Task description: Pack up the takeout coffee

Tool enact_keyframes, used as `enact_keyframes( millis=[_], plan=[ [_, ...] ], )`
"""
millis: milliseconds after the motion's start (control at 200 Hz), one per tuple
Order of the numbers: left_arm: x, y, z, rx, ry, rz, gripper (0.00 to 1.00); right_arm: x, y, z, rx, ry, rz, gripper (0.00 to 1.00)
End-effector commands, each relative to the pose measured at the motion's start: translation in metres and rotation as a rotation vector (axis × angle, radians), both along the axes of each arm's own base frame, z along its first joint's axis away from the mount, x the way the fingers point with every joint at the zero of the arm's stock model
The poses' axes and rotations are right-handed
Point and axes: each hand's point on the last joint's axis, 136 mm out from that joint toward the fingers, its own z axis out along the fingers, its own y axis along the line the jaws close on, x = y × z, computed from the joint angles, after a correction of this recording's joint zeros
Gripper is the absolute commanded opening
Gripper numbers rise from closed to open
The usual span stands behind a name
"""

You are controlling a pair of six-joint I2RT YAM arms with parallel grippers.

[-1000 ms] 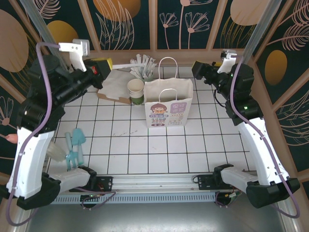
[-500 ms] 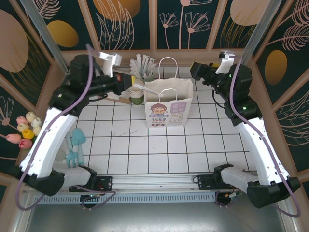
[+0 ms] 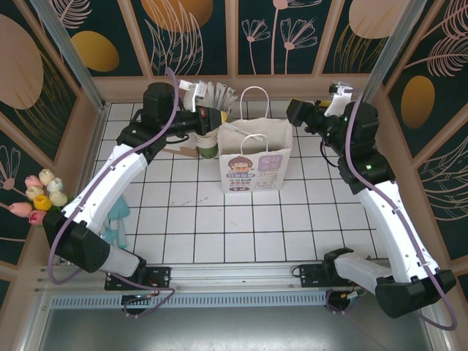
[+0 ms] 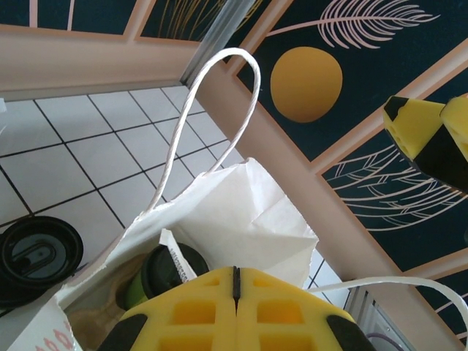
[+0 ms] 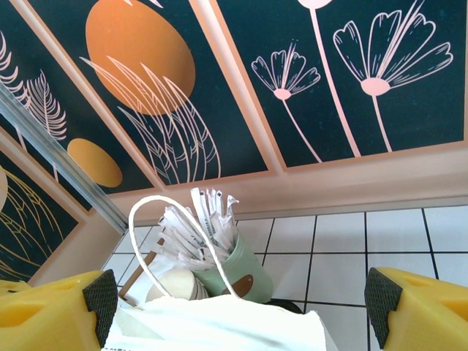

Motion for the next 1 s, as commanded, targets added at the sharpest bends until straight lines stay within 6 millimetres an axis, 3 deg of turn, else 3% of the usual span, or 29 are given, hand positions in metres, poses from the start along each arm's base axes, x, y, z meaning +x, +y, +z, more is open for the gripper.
enact_keyframes(
  millis=[0,175,325,480,615,671,786,996],
  plan=[
    [0.005,-0.010,-0.001,-0.034,-0.041,-0.021,0.00,-0.004,-0.001,0.004,0.012,-0.023,-0.006,0.89],
    [0.015,-0.018,-0.016,0.010,-0.051,0.006,0.00,-0.002,0.003,0.001,0.017,-0.020,0.008,0.89],
    [0.020,-0.027,-0.028,0.008,-0.025,-0.012,0.00,0.002,0.011,-0.014,0.000,0.027,0.044,0.91],
    [0.019,-0.040,-0.042,0.015,0.021,-0.056,0.03,0.006,0.017,-0.032,0.000,0.089,0.062,0.92],
    [0.018,-0.044,-0.046,0.035,0.031,-0.073,0.10,0.007,0.018,-0.036,0.002,0.090,0.065,0.92],
    [0.019,-0.042,-0.044,0.052,0.018,-0.062,0.18,0.007,0.019,-0.036,0.000,0.090,0.069,0.92],
    [0.018,-0.033,-0.034,0.079,-0.006,-0.019,0.46,0.006,0.019,-0.038,-0.005,0.089,0.066,0.92],
    [0.012,-0.002,-0.008,0.108,-0.069,0.123,0.73,0.007,0.017,-0.044,-0.008,0.088,0.049,0.93]
  ],
)
